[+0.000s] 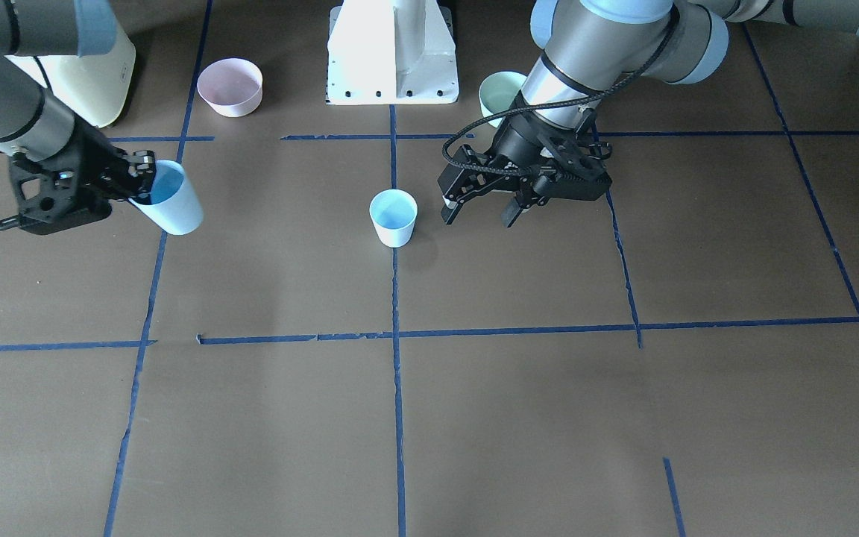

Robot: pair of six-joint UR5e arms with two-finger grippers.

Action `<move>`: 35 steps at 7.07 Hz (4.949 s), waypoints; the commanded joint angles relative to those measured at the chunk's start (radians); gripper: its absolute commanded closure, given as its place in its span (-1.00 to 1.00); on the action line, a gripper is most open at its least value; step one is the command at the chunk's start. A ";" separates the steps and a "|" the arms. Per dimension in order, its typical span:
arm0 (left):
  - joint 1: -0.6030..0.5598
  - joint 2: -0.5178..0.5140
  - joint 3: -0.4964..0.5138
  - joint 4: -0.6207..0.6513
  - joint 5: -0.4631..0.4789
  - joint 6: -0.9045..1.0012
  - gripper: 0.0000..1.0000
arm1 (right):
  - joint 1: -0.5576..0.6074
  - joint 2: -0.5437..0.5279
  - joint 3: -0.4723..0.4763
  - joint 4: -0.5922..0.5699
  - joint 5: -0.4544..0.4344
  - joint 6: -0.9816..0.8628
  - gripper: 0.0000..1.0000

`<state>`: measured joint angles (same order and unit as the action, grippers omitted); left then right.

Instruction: Stack blue cups with both arms

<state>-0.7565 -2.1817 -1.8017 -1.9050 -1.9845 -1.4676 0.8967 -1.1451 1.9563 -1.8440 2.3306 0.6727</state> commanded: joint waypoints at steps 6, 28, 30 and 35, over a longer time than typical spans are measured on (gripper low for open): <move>-0.058 0.054 0.001 -0.006 -0.002 0.064 -1.00 | -0.295 0.370 -0.293 0.170 -0.204 0.507 1.00; -0.903 0.410 0.424 0.383 -0.430 1.598 -1.00 | 0.604 -0.452 -0.232 0.172 0.053 -0.710 -1.00; -0.879 0.427 0.331 0.403 -0.428 1.560 -1.00 | 0.613 -0.449 -0.235 0.173 0.056 -0.713 -1.00; -0.799 0.557 0.150 0.396 -0.450 1.431 -1.00 | 0.614 -0.444 -0.238 0.173 0.049 -0.711 -1.00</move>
<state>-1.5634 -1.6340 -1.6392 -1.5027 -2.4319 -0.0272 1.5099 -1.5876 1.7181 -1.6704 2.3789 -0.0390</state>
